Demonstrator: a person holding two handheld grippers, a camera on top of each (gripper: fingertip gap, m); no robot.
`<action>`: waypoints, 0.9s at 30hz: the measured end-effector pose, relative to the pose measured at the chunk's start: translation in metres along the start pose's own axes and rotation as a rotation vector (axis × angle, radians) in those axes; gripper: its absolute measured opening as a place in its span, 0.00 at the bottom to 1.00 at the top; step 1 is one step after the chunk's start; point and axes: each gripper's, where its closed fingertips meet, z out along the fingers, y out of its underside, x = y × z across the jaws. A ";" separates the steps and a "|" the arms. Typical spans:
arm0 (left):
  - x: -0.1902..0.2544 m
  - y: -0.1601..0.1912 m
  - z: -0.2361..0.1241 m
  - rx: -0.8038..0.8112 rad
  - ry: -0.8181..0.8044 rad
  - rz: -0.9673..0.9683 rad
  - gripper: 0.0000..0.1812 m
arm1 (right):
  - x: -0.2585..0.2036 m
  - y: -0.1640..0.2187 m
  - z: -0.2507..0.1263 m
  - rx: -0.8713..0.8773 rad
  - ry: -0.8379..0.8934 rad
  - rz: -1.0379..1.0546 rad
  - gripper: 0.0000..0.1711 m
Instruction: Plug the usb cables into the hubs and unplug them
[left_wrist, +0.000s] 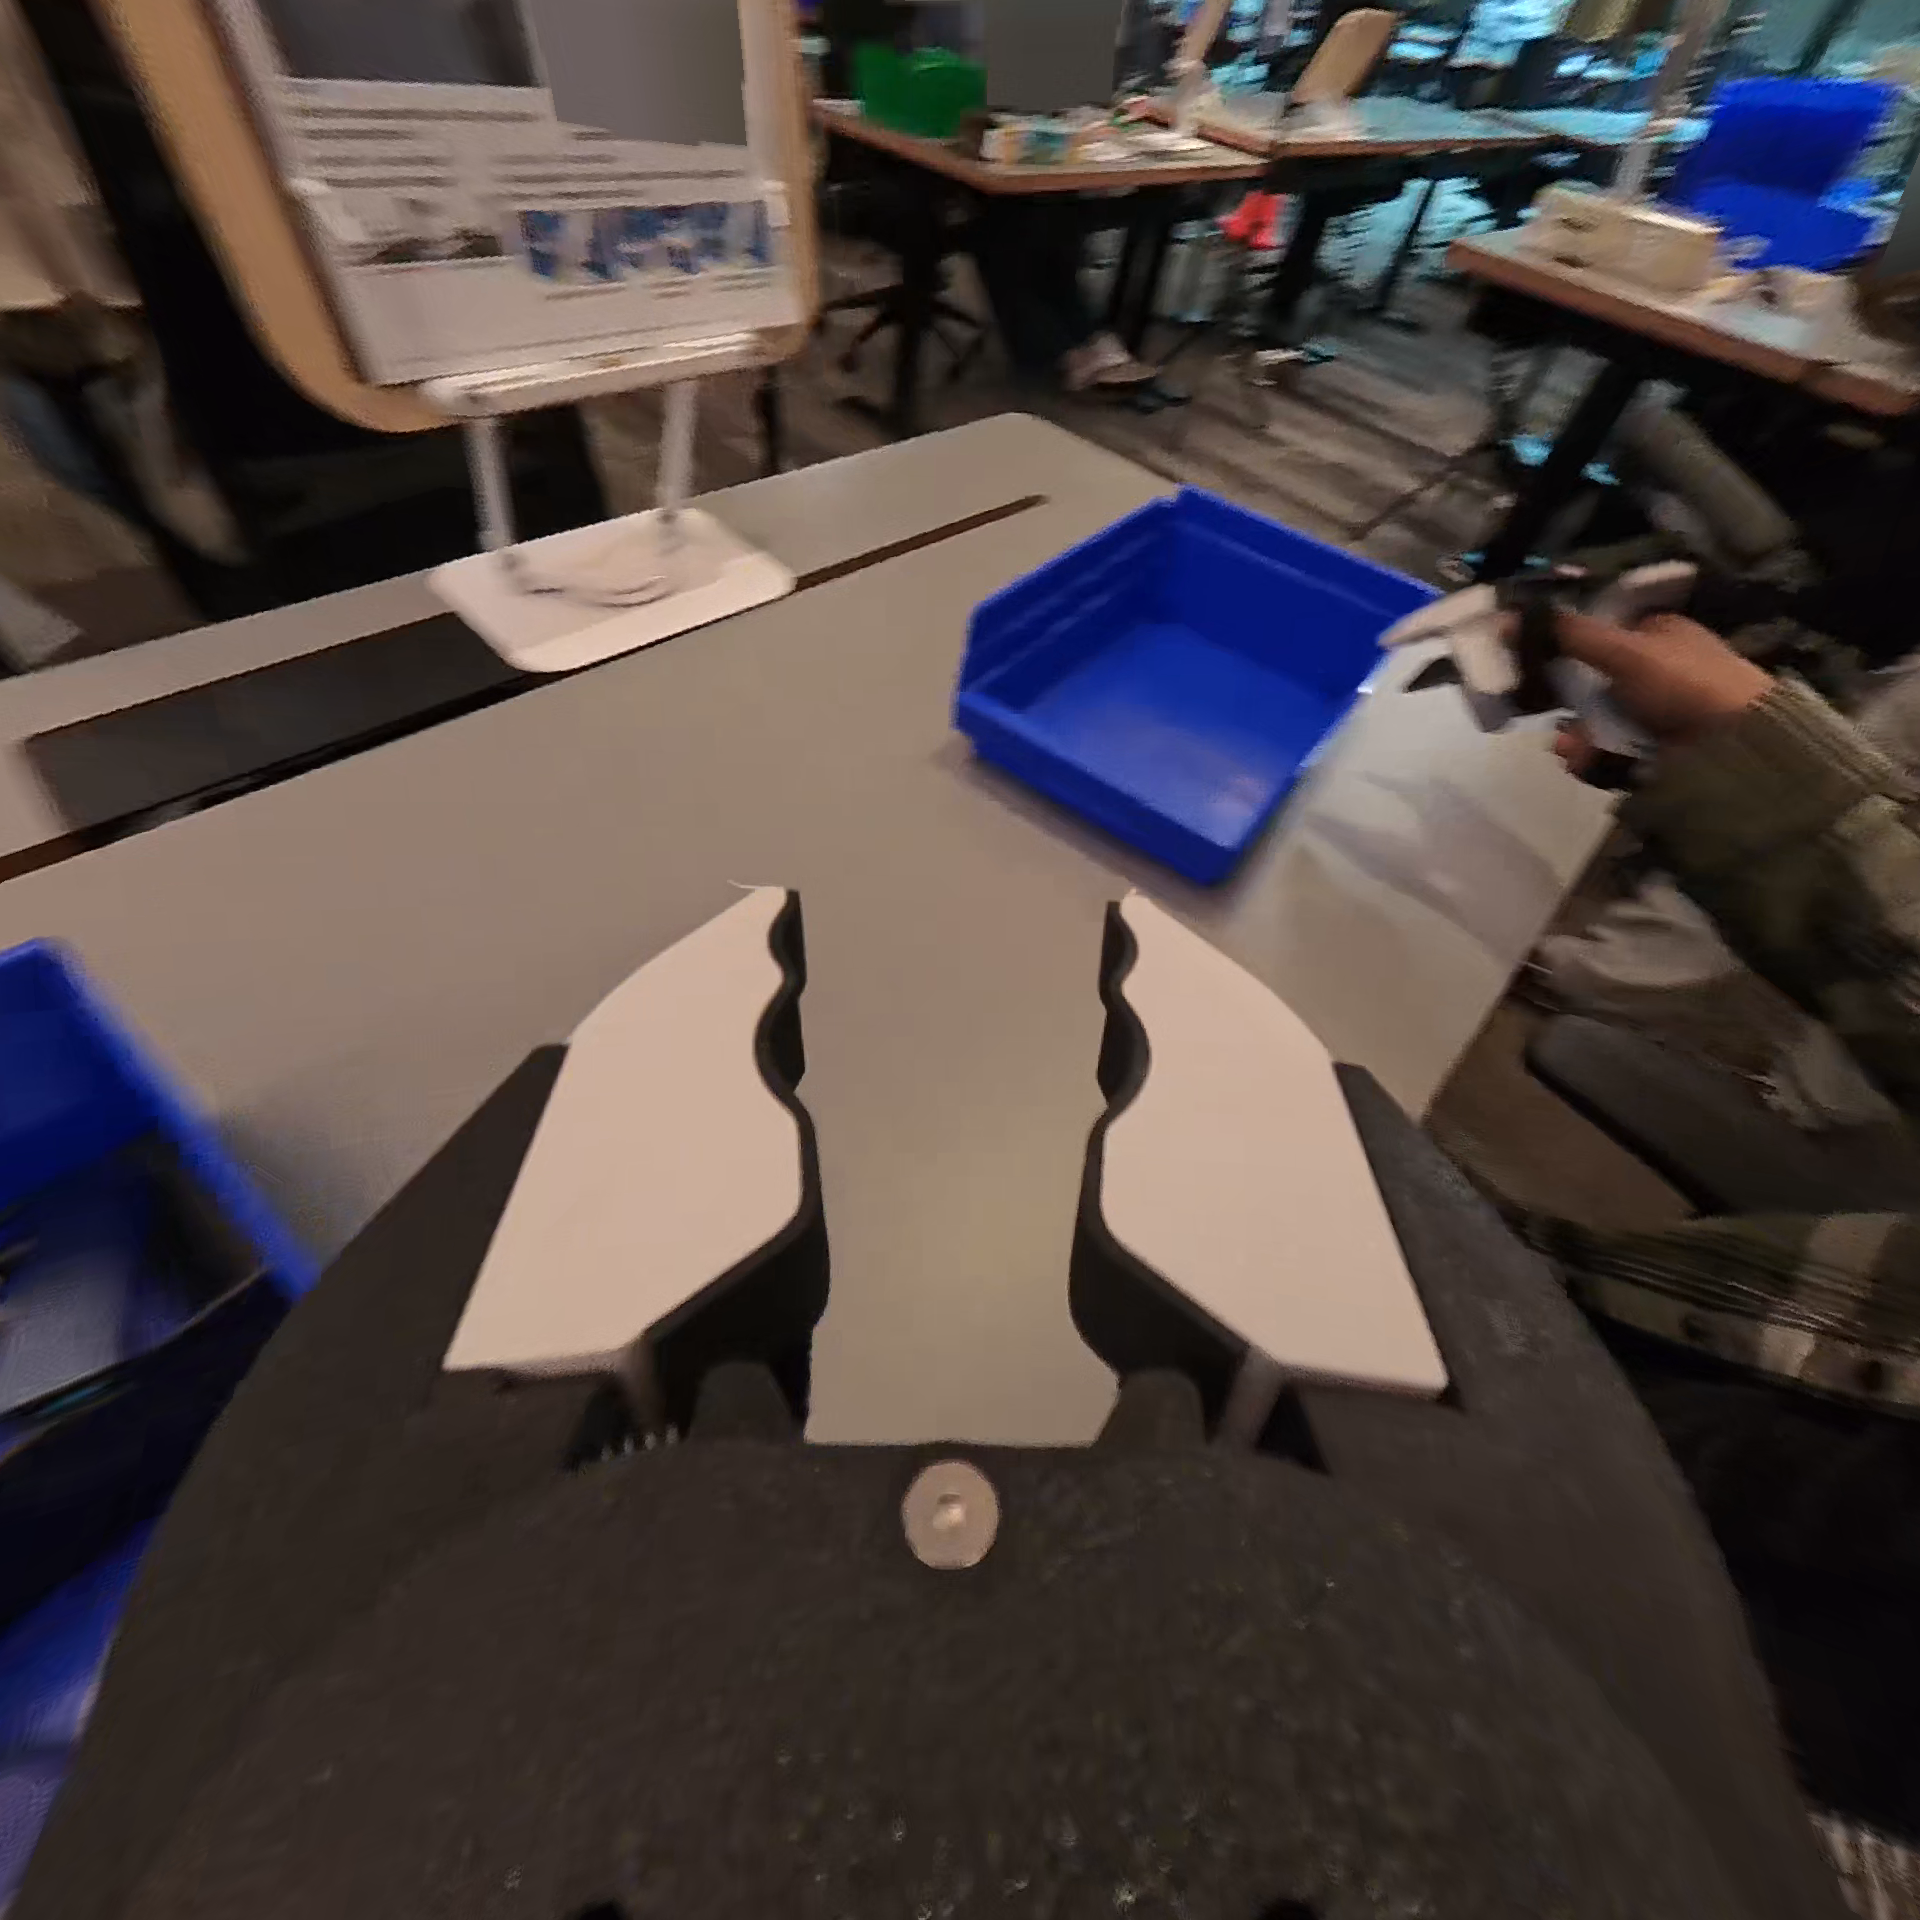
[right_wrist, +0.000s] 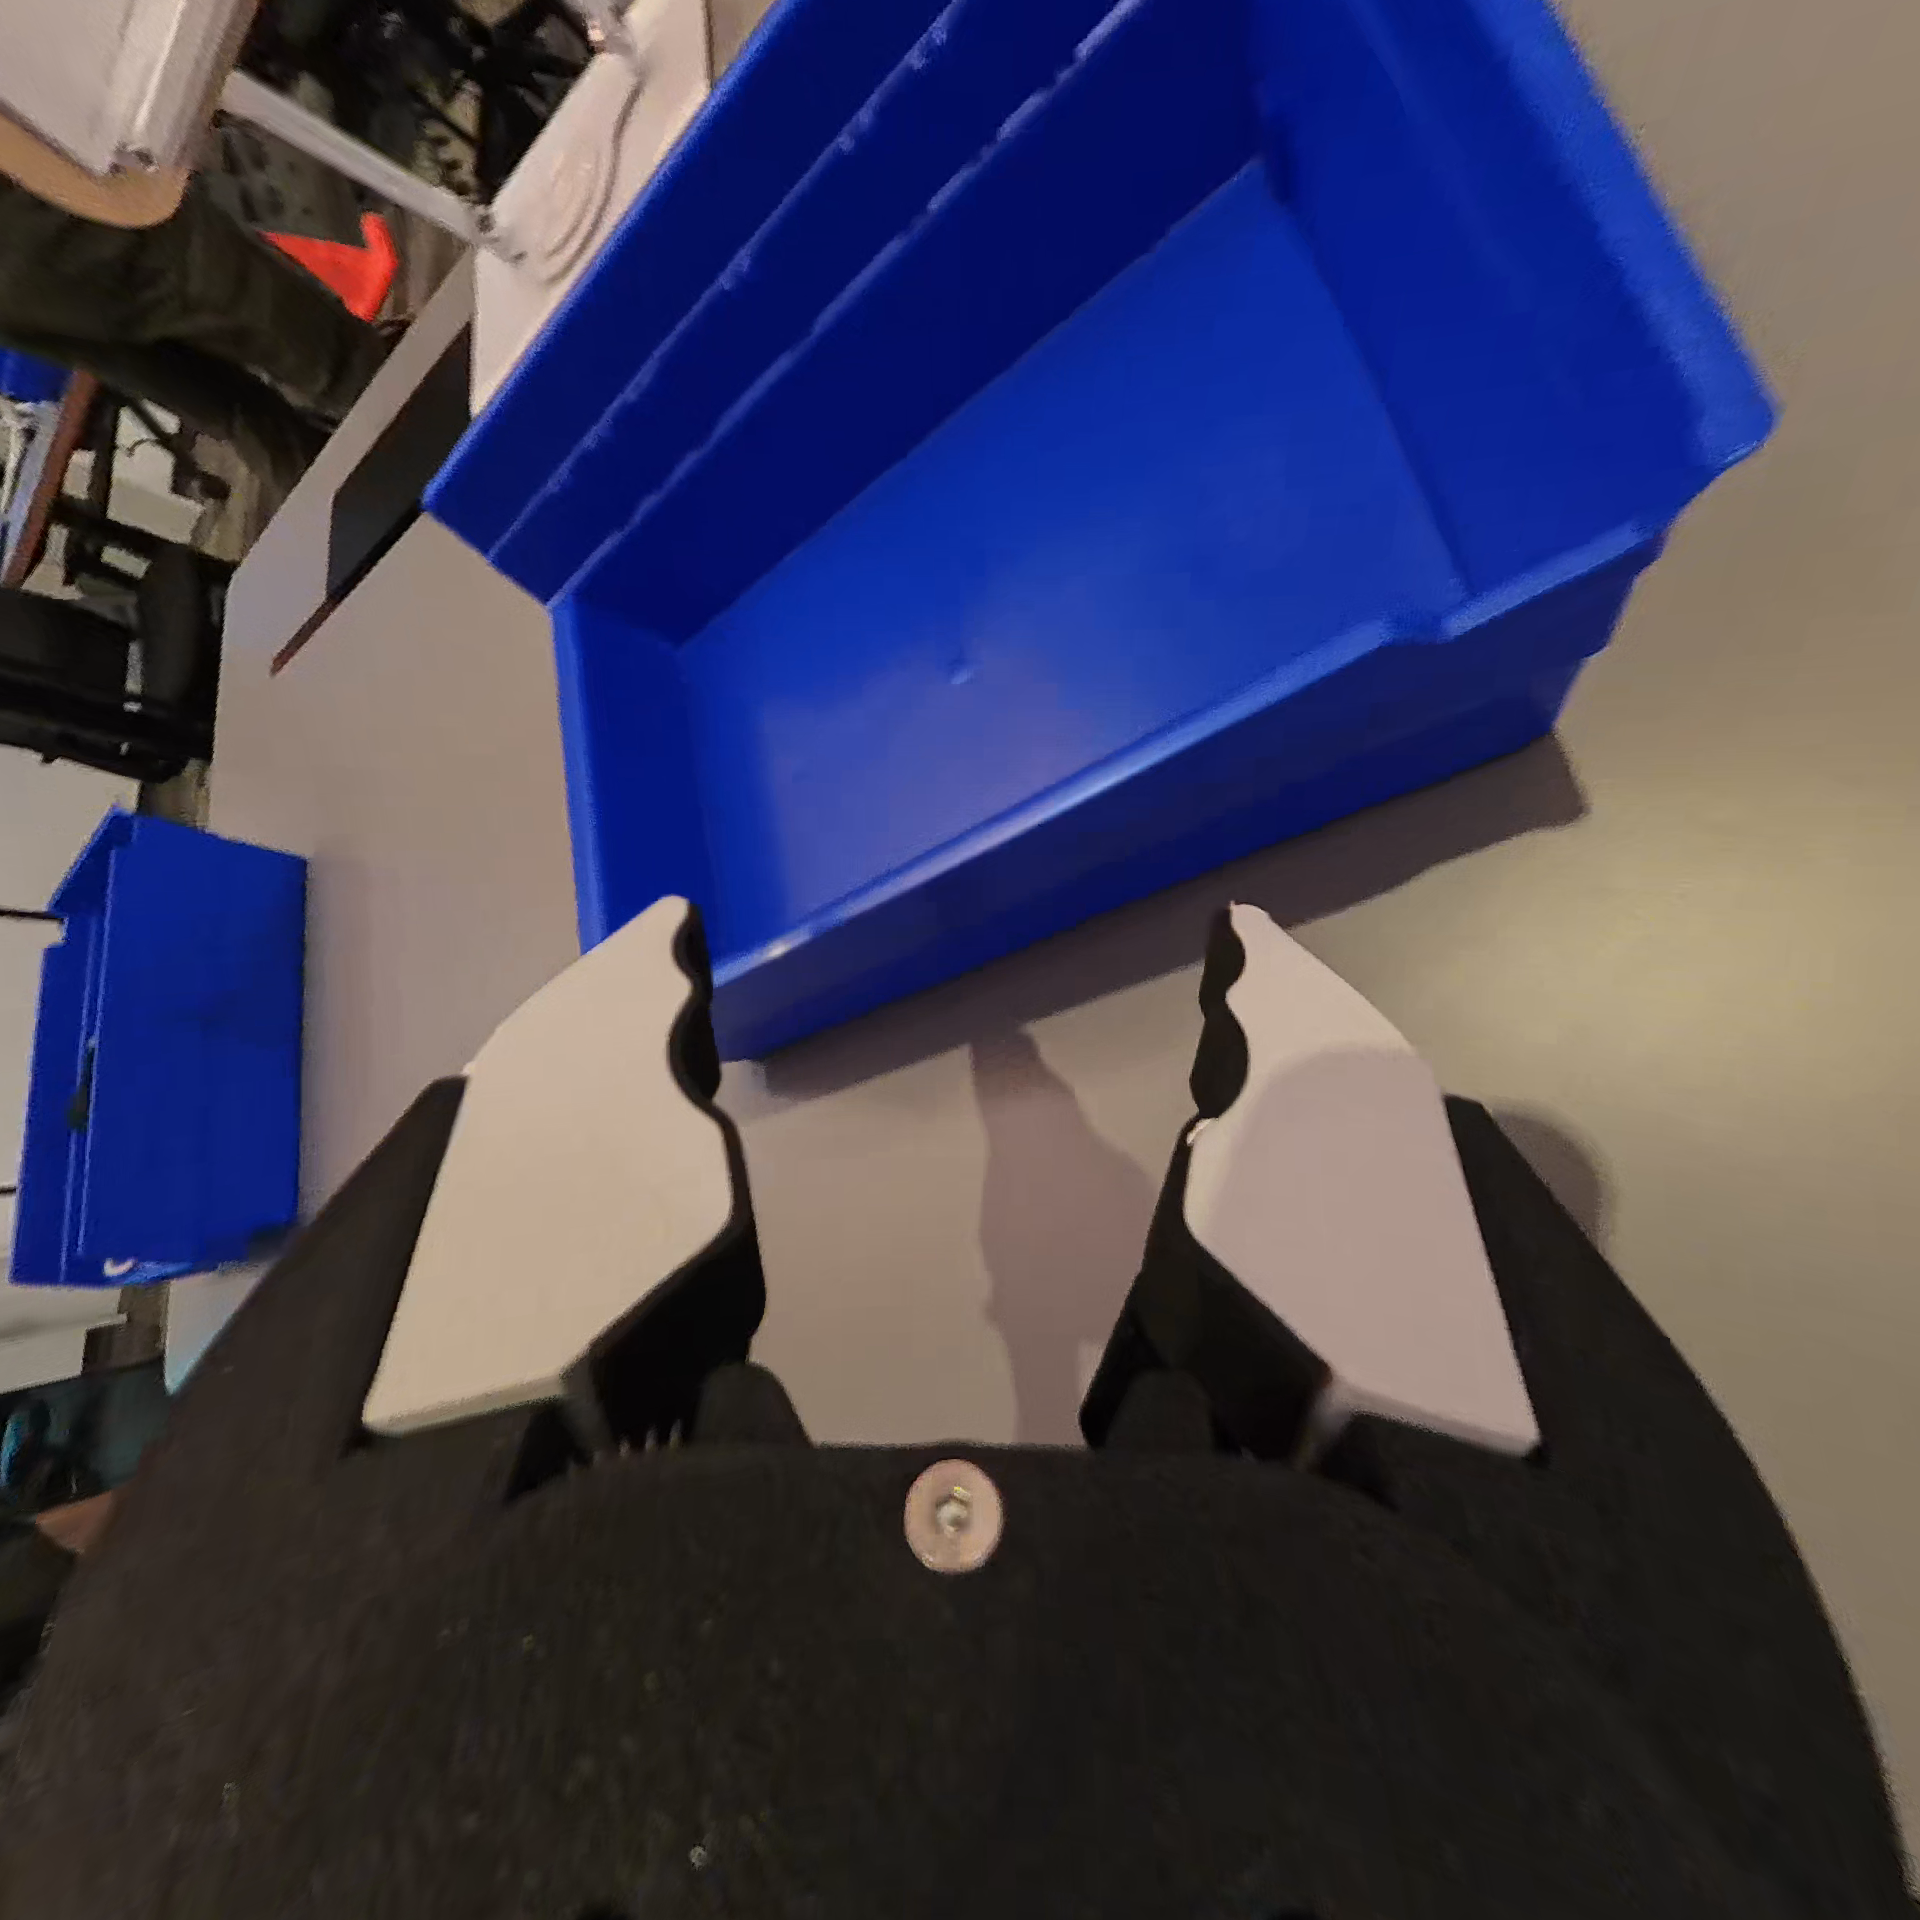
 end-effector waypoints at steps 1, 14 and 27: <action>0.016 0.003 0.010 0.007 0.040 0.007 0.30 | 0.003 -0.004 0.002 -0.011 0.021 0.017 0.52; 0.033 0.046 0.044 -0.046 0.157 -0.050 0.29 | 0.037 -0.022 0.023 -0.285 0.123 0.107 0.21; 0.017 0.062 0.055 -0.103 0.156 -0.123 0.30 | 0.115 -0.095 -0.001 -0.437 0.559 -0.212 0.09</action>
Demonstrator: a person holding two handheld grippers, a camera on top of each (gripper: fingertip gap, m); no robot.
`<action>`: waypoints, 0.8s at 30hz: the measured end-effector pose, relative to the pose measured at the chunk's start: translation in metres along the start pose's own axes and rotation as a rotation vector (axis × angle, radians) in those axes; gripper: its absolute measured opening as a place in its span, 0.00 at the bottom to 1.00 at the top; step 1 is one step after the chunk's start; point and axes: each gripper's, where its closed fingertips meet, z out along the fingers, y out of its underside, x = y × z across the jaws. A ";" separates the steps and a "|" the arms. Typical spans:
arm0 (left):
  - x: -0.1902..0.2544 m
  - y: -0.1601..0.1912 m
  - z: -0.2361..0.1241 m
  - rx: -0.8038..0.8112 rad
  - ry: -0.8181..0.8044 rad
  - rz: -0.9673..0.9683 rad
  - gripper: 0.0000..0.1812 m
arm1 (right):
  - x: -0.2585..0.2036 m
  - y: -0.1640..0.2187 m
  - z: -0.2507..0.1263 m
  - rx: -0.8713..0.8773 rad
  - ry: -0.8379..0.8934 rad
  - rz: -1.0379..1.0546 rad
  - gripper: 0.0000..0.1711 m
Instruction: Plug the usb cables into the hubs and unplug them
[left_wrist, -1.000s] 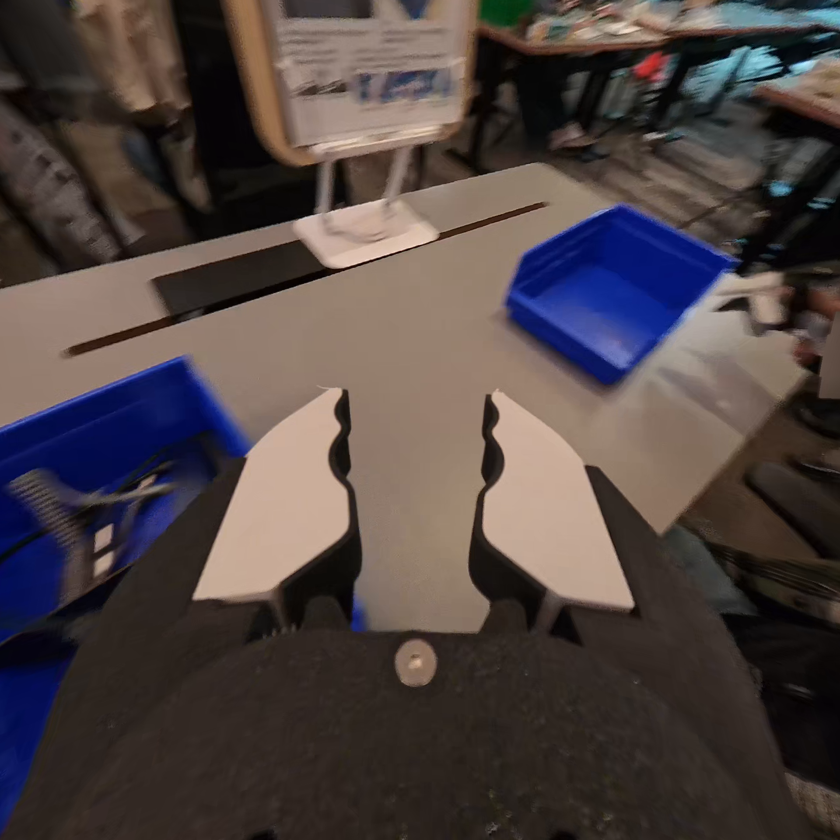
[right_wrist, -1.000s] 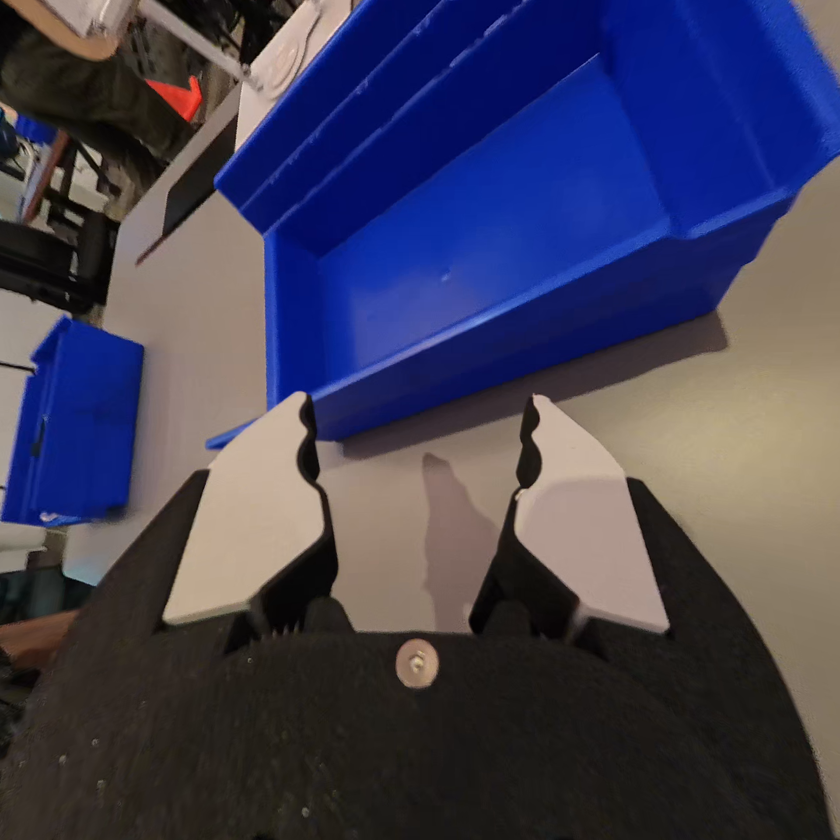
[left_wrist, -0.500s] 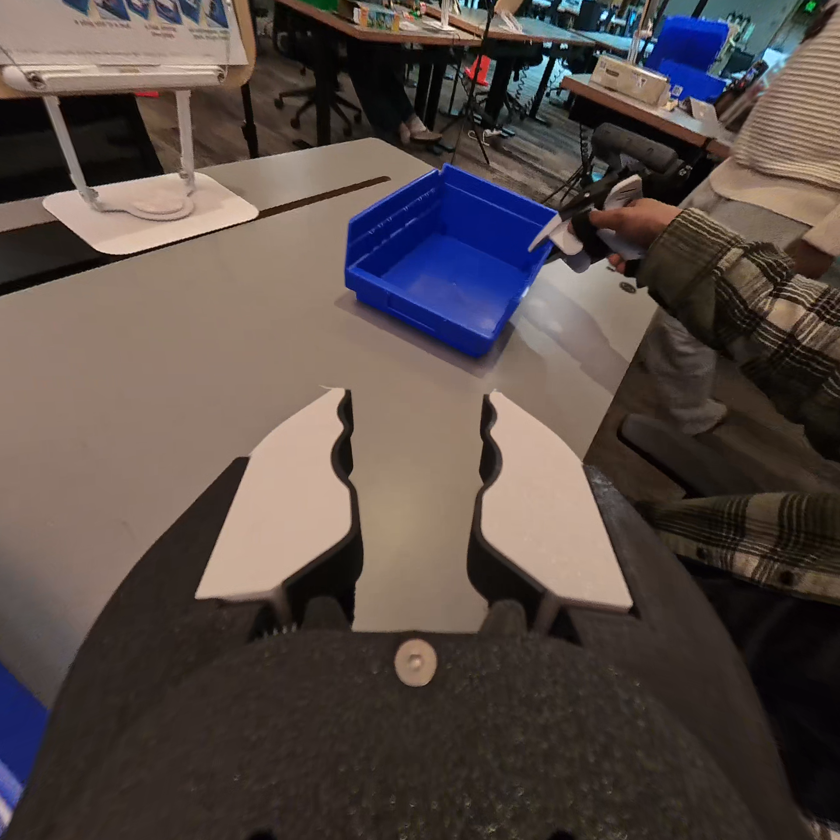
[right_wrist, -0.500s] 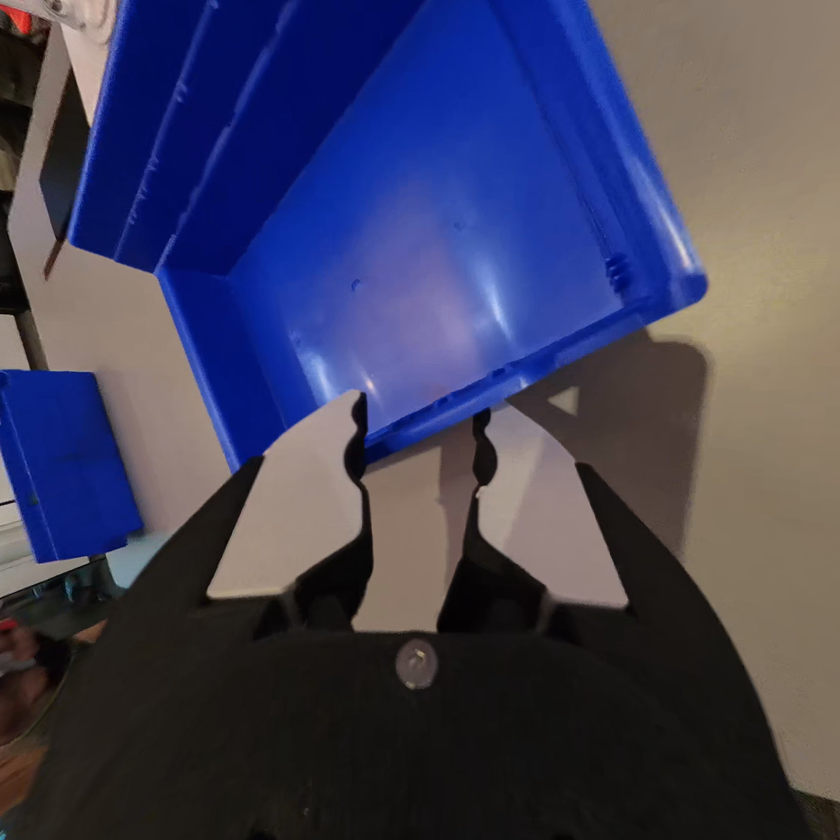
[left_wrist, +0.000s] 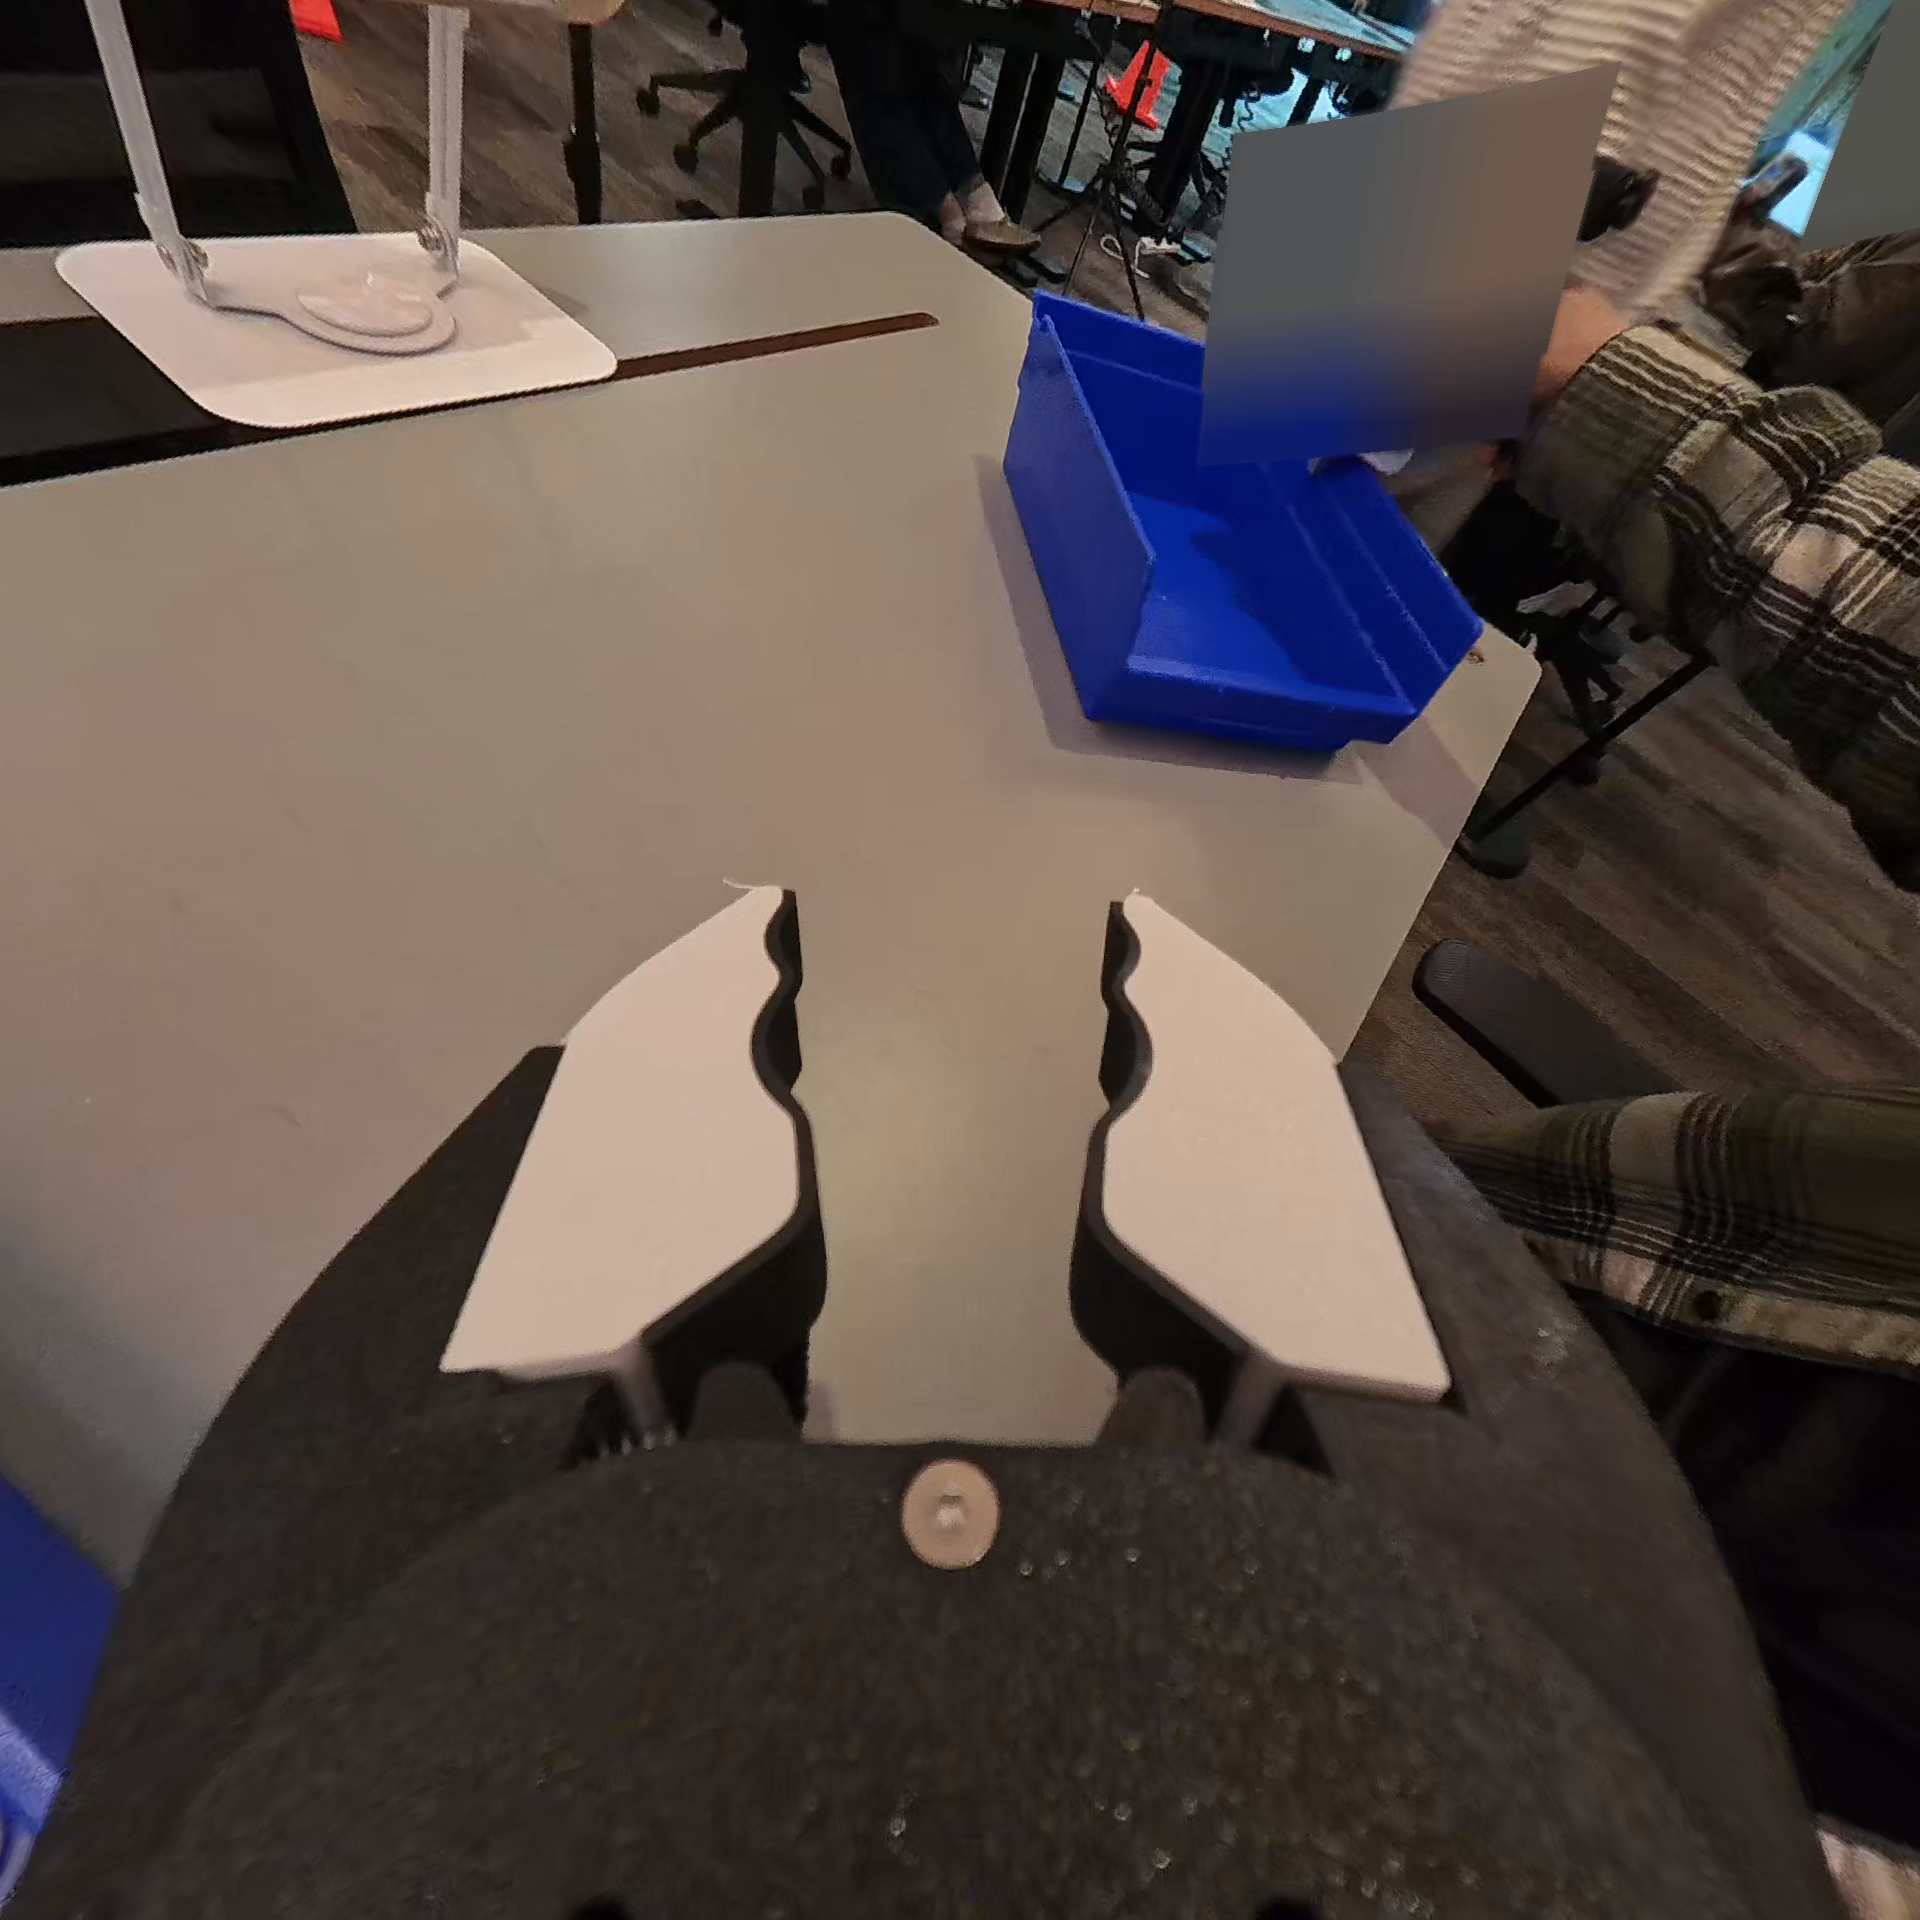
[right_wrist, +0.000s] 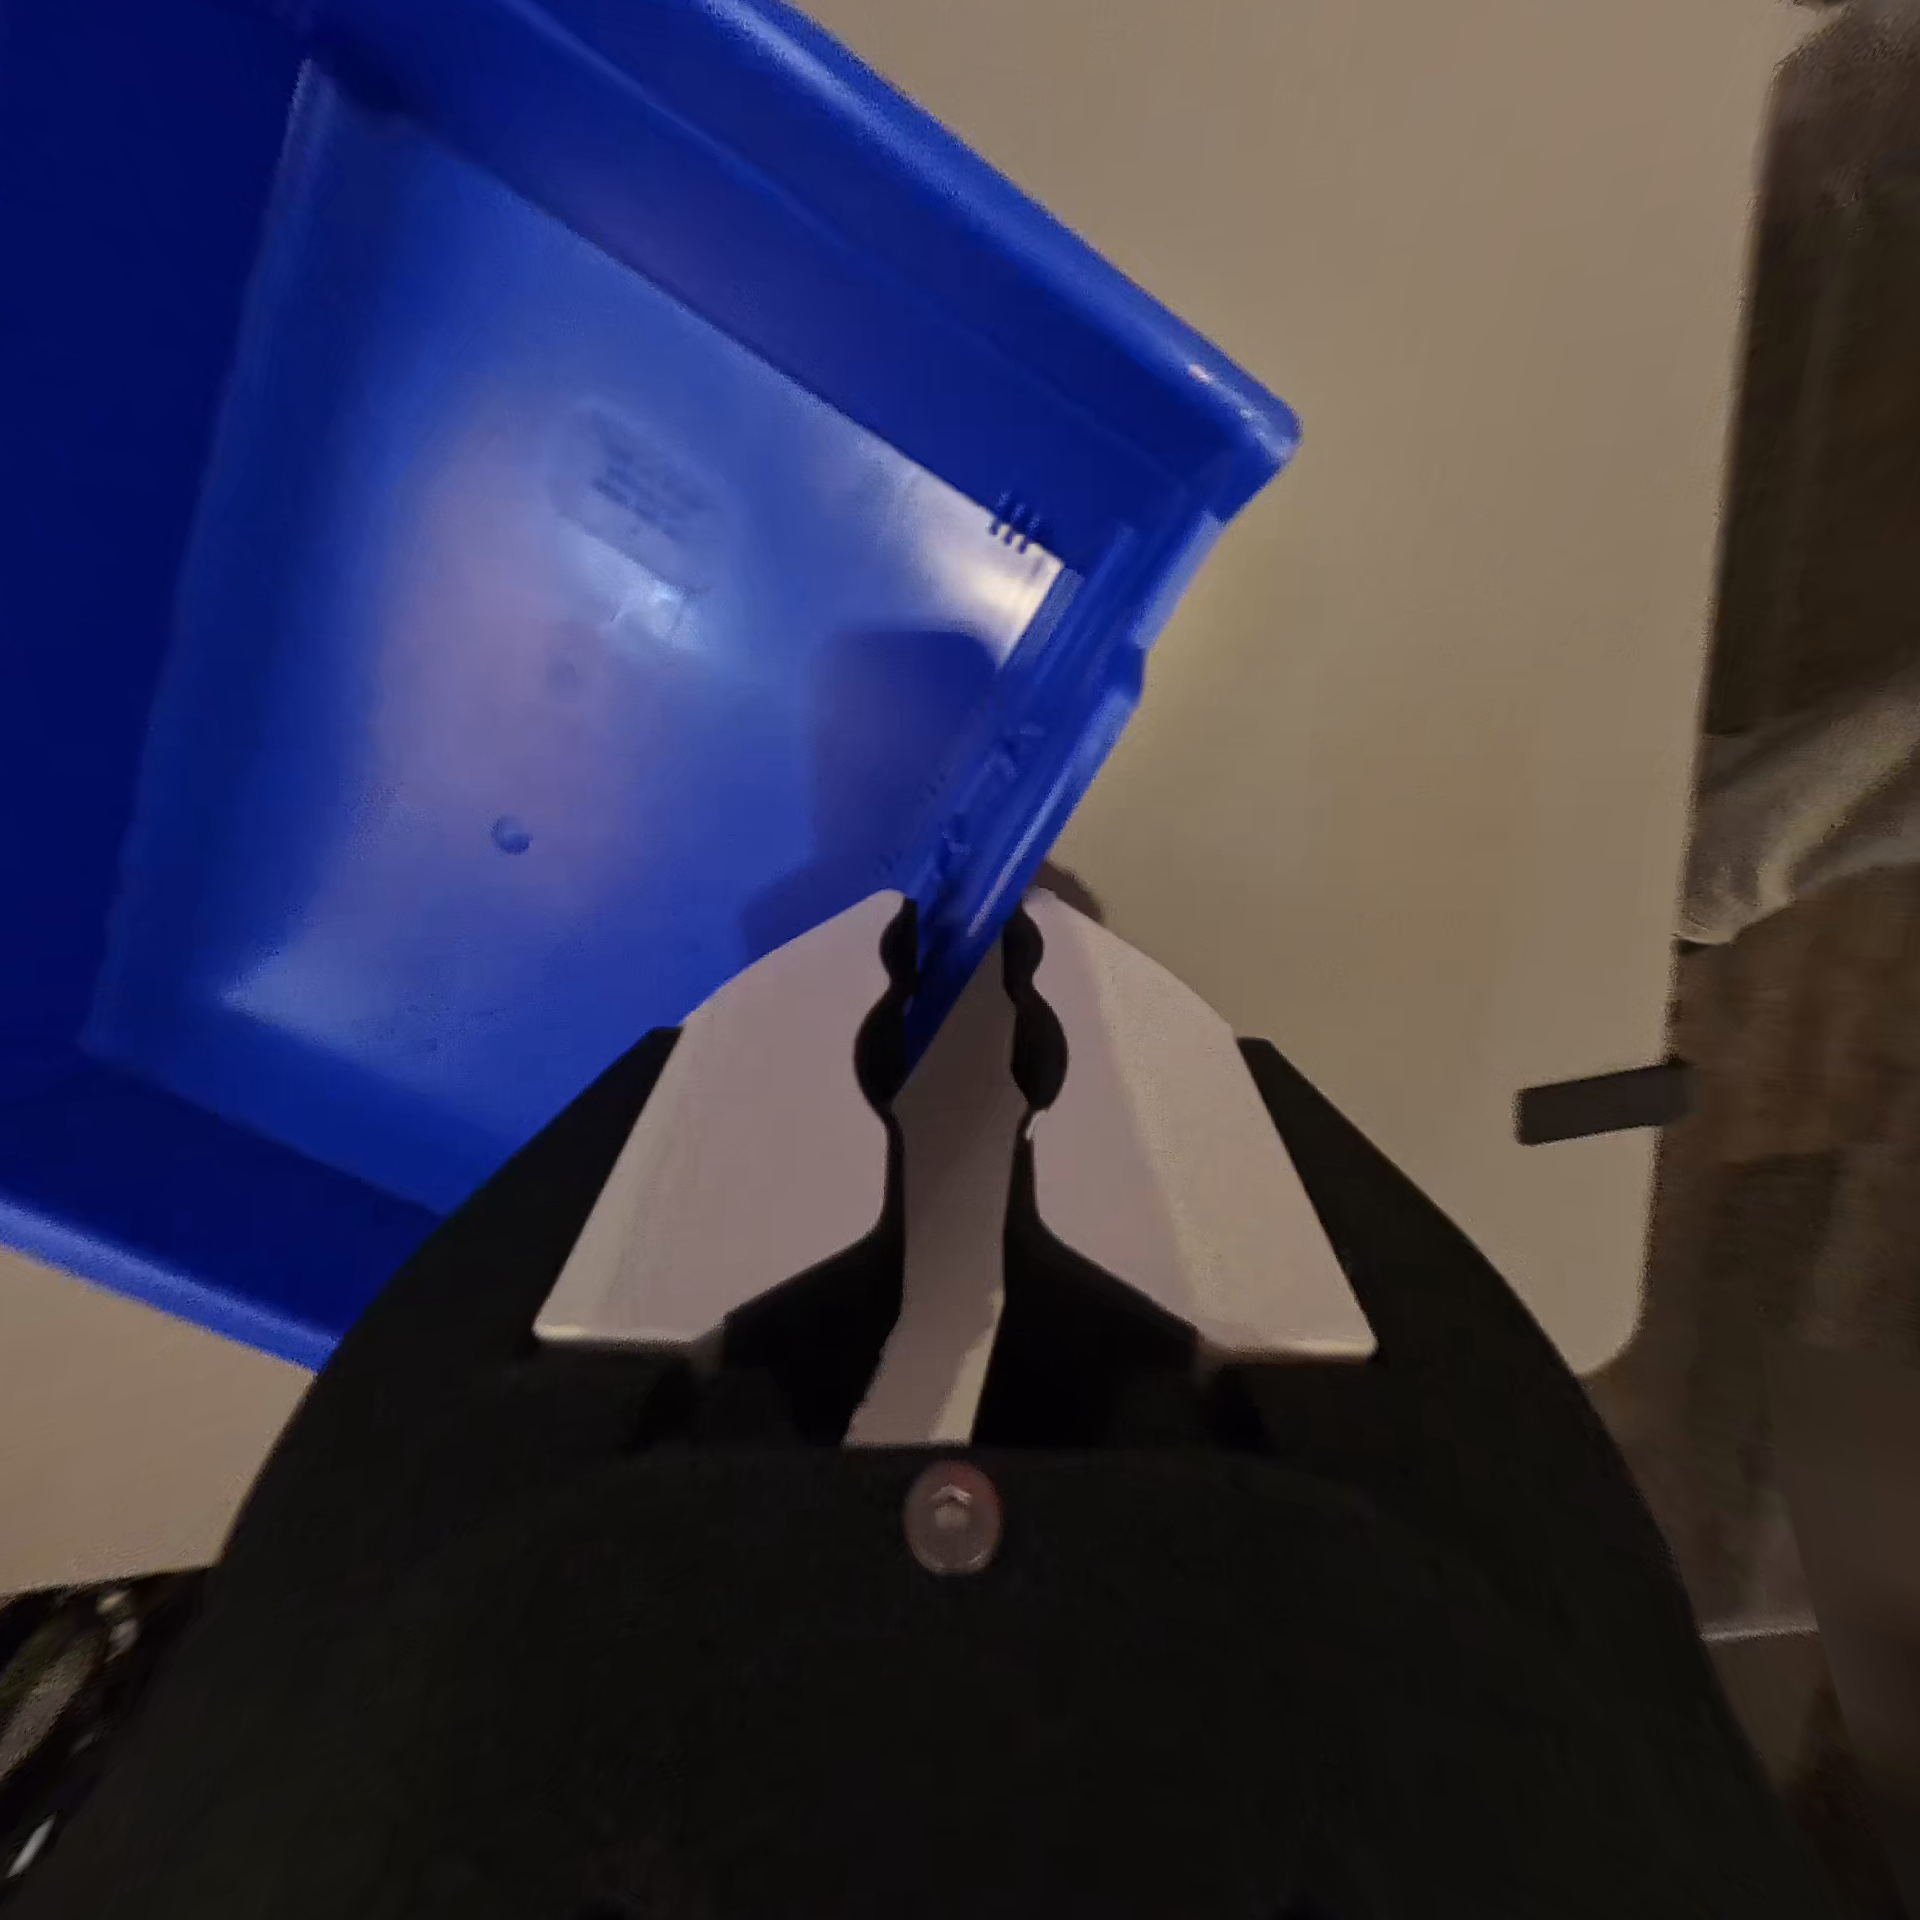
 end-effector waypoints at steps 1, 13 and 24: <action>0.000 0.001 0.001 -0.003 0.006 -0.006 0.30 | 0.003 -0.003 -0.006 0.024 0.011 -0.006 0.13; 0.000 0.006 0.014 -0.027 0.050 -0.026 0.31 | -0.038 0.081 0.007 -0.098 -0.115 0.093 0.34; -0.010 0.007 0.012 -0.012 0.016 -0.028 0.30 | 0.009 0.042 0.029 -0.230 -0.103 -0.038 0.03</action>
